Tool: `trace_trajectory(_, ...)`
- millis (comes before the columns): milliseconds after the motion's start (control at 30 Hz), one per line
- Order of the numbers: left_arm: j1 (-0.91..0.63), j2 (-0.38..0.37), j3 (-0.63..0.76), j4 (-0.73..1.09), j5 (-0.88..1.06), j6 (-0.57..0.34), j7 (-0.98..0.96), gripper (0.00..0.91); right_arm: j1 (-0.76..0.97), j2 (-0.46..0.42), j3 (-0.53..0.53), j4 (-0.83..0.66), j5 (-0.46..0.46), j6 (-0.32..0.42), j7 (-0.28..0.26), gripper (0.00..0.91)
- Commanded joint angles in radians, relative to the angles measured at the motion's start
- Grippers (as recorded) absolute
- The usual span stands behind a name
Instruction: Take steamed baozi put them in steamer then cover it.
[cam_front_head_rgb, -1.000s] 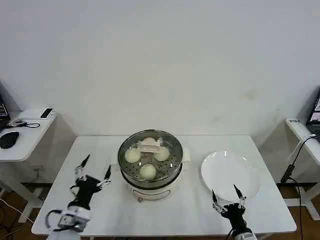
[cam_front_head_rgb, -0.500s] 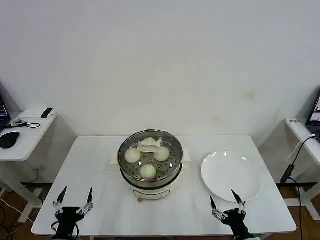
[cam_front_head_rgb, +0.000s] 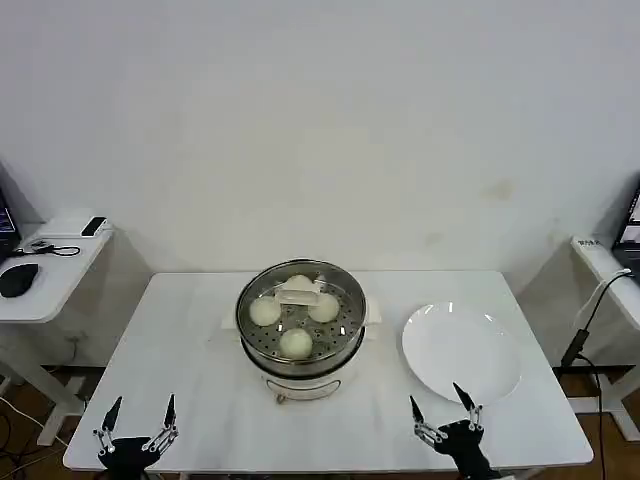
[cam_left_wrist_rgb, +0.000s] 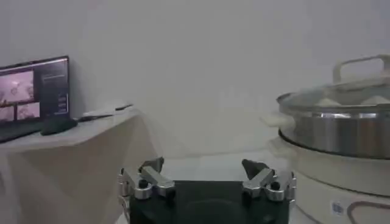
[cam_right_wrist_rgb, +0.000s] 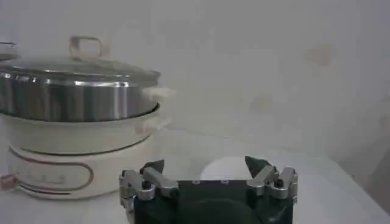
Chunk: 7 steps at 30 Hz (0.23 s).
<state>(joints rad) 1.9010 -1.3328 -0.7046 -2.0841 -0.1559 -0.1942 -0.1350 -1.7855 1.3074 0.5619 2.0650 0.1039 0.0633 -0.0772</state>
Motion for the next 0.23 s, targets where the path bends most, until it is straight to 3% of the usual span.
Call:
trace_trajectory(33, 0.019, -0.019, -0.014, 0.002, -0.005, -0.012, 0.006, 0.907, -0.012, -0.027, -0.015, 0.040, 0.019, -0.060, 0.031, 0.907)
trace_trajectory(233, 0.021, -0.023, 0.002, -0.010, 0.014, 0.008, 0.011, 0.907, -0.016, -0.038, -0.017, 0.041, -0.002, -0.065, 0.049, 0.907)
